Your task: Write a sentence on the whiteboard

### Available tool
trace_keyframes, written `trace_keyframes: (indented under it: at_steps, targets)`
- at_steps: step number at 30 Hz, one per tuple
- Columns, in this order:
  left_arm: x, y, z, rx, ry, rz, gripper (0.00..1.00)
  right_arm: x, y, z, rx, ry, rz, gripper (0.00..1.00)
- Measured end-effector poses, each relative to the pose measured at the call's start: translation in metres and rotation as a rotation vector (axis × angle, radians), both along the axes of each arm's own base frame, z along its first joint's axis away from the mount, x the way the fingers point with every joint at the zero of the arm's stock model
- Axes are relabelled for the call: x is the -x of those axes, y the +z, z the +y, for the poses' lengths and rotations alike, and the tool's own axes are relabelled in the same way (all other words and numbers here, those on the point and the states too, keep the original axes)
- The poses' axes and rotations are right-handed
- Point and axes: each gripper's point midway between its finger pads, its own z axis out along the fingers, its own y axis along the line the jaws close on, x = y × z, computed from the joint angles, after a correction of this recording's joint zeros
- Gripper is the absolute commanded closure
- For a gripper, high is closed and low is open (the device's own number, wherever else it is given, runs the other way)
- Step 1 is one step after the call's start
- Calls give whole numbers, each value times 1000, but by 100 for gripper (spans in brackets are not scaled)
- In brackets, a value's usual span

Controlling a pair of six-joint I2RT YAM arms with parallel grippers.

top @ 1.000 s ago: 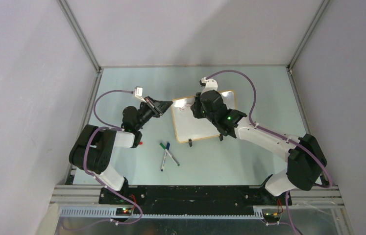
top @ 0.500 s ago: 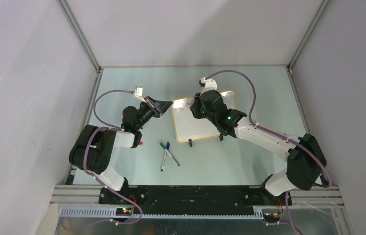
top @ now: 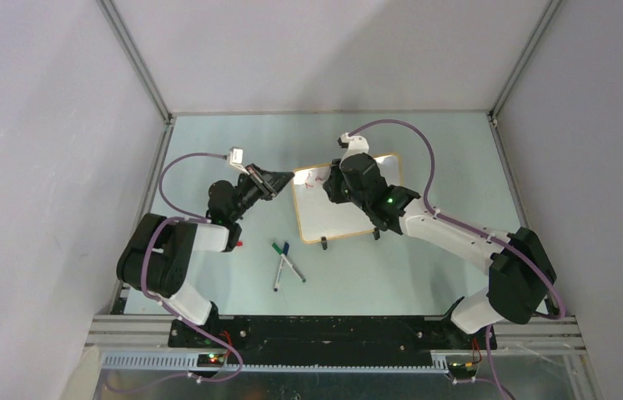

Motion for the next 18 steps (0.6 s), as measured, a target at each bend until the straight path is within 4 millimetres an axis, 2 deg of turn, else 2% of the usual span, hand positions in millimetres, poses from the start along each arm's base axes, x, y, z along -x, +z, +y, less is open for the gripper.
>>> trace_keyframes:
  at_steps: [18]
  targets:
    - [0, -1, 0, -4, 2, 2, 100, 6, -9, -3, 24, 11, 38, 100]
